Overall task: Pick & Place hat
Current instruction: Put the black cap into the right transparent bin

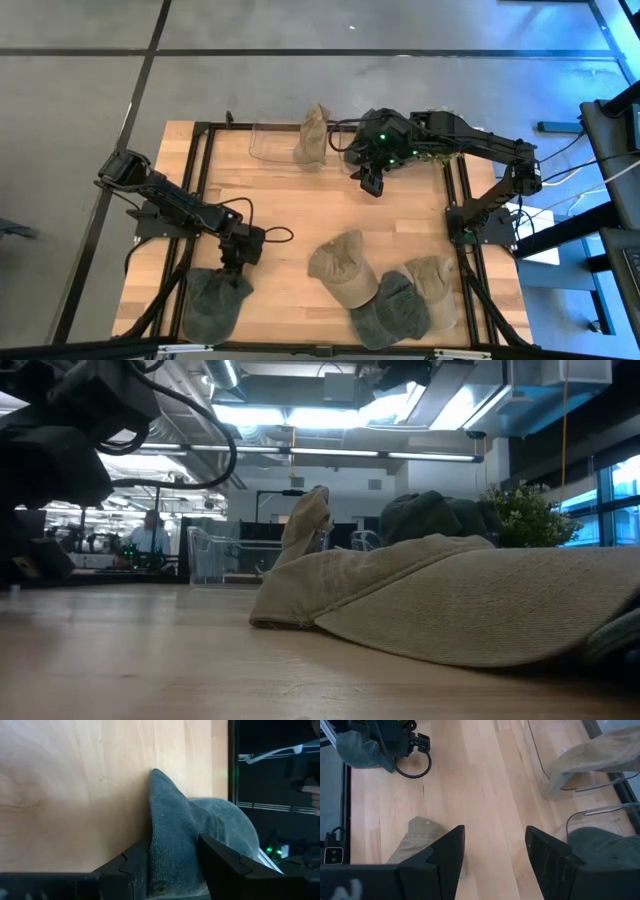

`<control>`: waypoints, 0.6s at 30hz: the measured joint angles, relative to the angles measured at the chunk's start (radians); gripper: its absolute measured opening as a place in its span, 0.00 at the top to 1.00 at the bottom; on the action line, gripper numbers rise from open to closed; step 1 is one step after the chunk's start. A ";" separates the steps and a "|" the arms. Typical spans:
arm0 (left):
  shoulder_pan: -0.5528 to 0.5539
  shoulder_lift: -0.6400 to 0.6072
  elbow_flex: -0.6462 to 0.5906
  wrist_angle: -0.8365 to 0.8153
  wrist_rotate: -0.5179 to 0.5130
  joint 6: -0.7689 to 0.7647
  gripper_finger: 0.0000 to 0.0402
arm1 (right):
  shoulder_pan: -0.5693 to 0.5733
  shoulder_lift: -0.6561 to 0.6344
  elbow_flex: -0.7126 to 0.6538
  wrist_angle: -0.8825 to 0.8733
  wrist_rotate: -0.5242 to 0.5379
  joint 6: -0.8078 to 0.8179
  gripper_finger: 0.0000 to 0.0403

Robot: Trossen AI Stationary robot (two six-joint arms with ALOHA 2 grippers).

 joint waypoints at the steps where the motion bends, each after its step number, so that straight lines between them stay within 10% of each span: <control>1: 0.000 0.000 0.000 0.000 -0.010 -0.001 0.63 | 0.000 0.000 0.000 0.000 0.000 0.000 0.48; 11: 0.028 0.000 0.000 0.185 0.039 -0.091 0.97 | 0.000 0.000 0.000 0.011 0.001 -0.008 0.48; 18: 0.113 -0.039 0.045 0.299 0.074 -0.201 0.99 | 0.000 0.000 0.000 0.008 0.001 0.002 0.48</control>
